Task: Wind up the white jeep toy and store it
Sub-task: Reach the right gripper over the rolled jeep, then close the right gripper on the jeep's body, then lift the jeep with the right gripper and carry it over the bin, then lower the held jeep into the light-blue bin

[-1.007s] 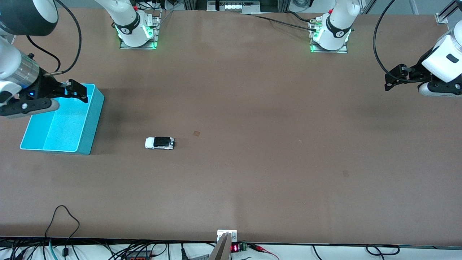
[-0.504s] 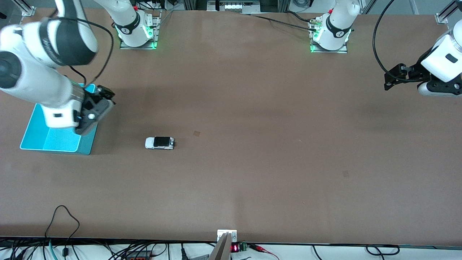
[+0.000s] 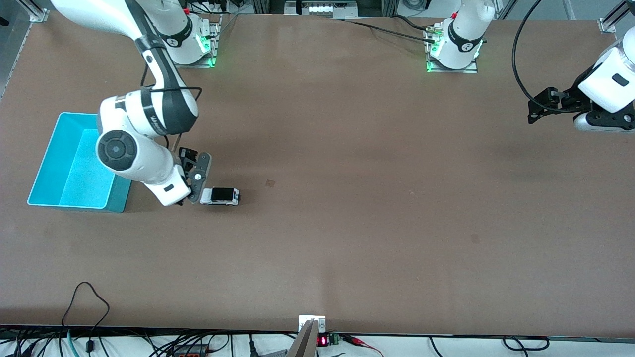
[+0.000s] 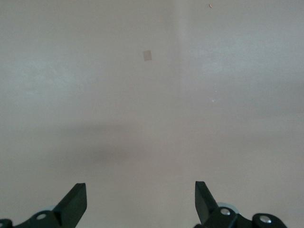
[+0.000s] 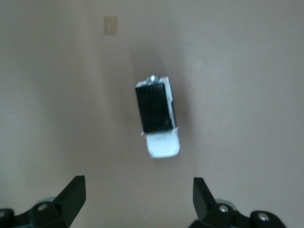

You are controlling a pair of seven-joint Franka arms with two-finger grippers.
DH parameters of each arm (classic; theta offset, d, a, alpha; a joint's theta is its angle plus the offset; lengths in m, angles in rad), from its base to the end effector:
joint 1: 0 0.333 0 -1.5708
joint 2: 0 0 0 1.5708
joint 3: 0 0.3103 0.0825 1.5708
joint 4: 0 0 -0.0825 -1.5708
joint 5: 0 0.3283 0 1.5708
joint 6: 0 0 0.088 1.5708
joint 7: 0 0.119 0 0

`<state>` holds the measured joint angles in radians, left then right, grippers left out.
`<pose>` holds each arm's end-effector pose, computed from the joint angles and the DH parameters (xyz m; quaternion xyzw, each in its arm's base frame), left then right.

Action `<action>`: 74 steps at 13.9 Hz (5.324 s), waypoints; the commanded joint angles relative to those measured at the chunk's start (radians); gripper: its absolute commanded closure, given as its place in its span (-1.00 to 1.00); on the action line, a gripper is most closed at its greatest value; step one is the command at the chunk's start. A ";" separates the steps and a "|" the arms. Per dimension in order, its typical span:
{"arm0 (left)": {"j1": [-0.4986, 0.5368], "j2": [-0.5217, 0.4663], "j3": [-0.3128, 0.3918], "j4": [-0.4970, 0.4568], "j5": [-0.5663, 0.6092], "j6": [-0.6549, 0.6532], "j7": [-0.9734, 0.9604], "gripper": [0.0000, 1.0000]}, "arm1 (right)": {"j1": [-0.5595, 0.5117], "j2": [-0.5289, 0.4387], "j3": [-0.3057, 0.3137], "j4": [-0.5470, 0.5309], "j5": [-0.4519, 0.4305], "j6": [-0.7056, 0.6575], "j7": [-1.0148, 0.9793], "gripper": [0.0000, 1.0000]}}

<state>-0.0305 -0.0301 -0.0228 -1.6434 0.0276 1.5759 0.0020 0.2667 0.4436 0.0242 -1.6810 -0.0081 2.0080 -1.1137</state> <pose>0.4876 -0.0229 0.5920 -0.9993 0.0280 0.0183 0.0146 0.5791 0.1712 0.3470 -0.7614 -0.6457 0.0527 0.0248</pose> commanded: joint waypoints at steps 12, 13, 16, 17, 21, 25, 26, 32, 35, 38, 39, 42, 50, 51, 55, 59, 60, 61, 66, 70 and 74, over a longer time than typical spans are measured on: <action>-0.008 0.013 -0.002 0.031 0.017 -0.024 -0.008 -1.00 | 0.005 0.106 0.000 -0.178 0.069 0.440 -0.155 -1.00; -0.009 0.013 -0.002 0.031 0.017 -0.025 -0.008 -1.00 | 0.005 0.112 0.003 -0.178 0.069 0.449 -0.155 -1.00; -0.006 0.013 -0.002 0.031 0.015 -0.025 -0.005 -1.00 | 0.006 0.136 0.006 -0.178 0.068 0.480 -0.155 -1.00; -0.006 0.013 -0.002 0.031 0.015 -0.025 -0.005 -1.00 | 0.006 0.141 0.008 -0.178 0.069 0.488 -0.156 -1.00; -0.005 0.013 -0.002 0.031 0.015 -0.025 -0.004 -1.00 | 0.022 0.145 0.008 -0.180 0.068 0.486 -0.156 -0.26; -0.003 0.013 -0.002 0.031 0.015 -0.025 -0.002 -1.00 | 0.019 0.135 0.008 -0.187 0.068 0.480 -0.155 1.00; -0.003 0.013 -0.002 0.031 0.015 -0.025 -0.002 -1.00 | 0.019 0.129 0.006 -0.186 0.068 0.479 -0.152 1.00; -0.003 0.013 -0.002 0.031 0.017 -0.025 -0.003 -1.00 | -0.006 0.017 -0.039 -0.115 0.068 0.299 -0.036 1.00; -0.003 0.013 -0.002 0.031 0.015 -0.025 -0.003 -1.00 | -0.038 -0.061 -0.087 -0.118 0.068 0.215 0.138 1.00; -0.005 0.013 -0.002 0.031 0.017 -0.025 -0.002 -1.00 | -0.085 -0.129 -0.107 -0.124 0.063 0.137 0.300 1.00; -0.003 0.013 -0.002 0.030 0.015 -0.025 0.000 -1.00 | -0.095 -0.147 -0.122 -0.124 0.062 0.099 0.355 1.00; -0.006 0.015 -0.002 0.031 0.017 -0.025 -0.005 -1.00 | -0.099 -0.187 -0.222 -0.129 0.045 0.016 0.466 1.00; -0.006 0.013 -0.002 0.031 0.017 -0.025 -0.004 -1.00 | -0.101 -0.212 -0.432 -0.300 -0.055 0.171 0.679 1.00; -0.006 0.015 -0.003 0.031 0.017 -0.025 -0.002 -1.00 | -0.101 -0.216 -0.457 -0.340 -0.055 0.219 0.681 1.00; -0.006 0.013 -0.002 0.030 0.017 -0.025 -0.002 -1.00 | -0.151 -0.246 -0.472 -0.552 -0.052 0.466 0.706 1.00; -0.006 0.013 -0.002 0.031 0.017 -0.025 -0.004 -1.00 | -0.182 -0.224 -0.471 -0.623 -0.047 0.542 0.752 1.00; -0.006 0.013 -0.002 0.031 0.017 -0.025 -0.004 -1.00 | -0.188 -0.212 -0.471 -0.626 -0.044 0.543 0.753 1.00; -0.006 0.013 -0.002 0.030 0.017 -0.025 -0.004 -1.00 | -0.196 -0.200 -0.471 -0.632 -0.038 0.548 0.753 1.00; -0.005 0.015 -0.002 0.030 0.017 -0.025 -0.002 -1.00 | -0.198 -0.148 -0.469 -0.637 -0.001 0.575 0.755 1.00; -0.003 0.015 -0.002 0.030 0.017 -0.025 -0.004 -1.00 | -0.193 -0.121 -0.466 -0.635 0.030 0.574 0.755 0.86; -0.003 0.015 -0.002 0.031 0.017 -0.022 0.000 -1.00 | -0.192 -0.124 -0.466 -0.631 0.030 0.563 0.753 -0.88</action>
<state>-0.0313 -0.0298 -0.0256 -1.6426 0.0276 1.5711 0.0020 0.0818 0.3291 -0.4519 -2.3090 0.0062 2.5682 -0.3636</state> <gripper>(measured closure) 0.000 0.449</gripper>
